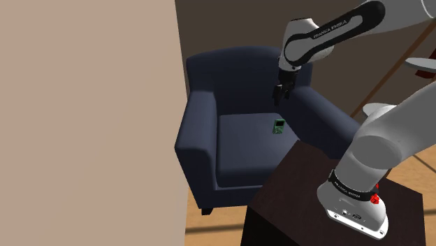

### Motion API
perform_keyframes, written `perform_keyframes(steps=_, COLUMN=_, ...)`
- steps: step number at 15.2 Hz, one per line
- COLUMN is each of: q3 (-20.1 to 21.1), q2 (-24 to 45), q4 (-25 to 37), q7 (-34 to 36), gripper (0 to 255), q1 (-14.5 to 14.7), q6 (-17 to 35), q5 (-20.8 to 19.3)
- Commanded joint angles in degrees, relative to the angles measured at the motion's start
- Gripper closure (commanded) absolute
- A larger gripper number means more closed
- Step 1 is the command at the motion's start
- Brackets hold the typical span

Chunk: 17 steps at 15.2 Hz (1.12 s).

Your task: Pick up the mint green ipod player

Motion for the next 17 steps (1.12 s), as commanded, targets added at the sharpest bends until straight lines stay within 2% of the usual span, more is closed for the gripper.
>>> perform_keyframes(steps=1, q3=-1.43, q2=3.58, q4=-0.32, q7=-0.49, gripper=0, q1=-0.43, q6=4.07, q5=0.03)
perform_keyframes(steps=5, q3=-4.6, q2=11.86, q4=0.01, q7=-2.58, gripper=0, q1=-0.99, q6=12.04, q5=1.33)
perform_keyframes(steps=8, q3=-6.8, q2=18.74, q4=1.05, q7=-5.14, gripper=0, q1=-1.09, q6=17.7, q5=3.99)
perform_keyframes(steps=11, q3=-8.38, q2=26.08, q4=2.8, q7=-9.0, gripper=0, q1=-1.27, q6=22.82, q5=8.7)
perform_keyframes(steps=14, q3=-8.39, q2=33.68, q4=5.29, q7=-14.13, gripper=0, q1=-2.49, q6=27.09, q5=15.36)
perform_keyframes(steps=17, q3=-7.4, q2=36.18, q4=5.64, q7=-15.82, gripper=0, q1=-3.31, q6=28.97, q5=17.7)
